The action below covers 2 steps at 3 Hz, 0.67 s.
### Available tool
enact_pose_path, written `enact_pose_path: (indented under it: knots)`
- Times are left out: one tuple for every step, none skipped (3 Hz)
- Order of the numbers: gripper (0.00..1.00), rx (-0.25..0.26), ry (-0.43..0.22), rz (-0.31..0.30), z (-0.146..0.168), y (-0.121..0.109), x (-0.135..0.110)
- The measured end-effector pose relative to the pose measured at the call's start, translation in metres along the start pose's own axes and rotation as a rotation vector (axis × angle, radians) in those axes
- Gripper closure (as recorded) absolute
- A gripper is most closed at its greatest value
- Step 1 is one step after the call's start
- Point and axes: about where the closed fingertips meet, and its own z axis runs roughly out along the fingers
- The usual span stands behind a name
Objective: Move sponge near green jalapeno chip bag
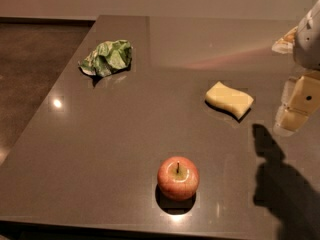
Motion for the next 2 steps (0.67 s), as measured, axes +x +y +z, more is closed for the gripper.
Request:
enact_pose_path:
  knots:
    - [0.00,0.002,-0.001,0.000,-0.0003,-0.0004,-0.0003]
    - [0.00,0.002,-0.017,0.015,0.0056,-0.0094,-0.0035]
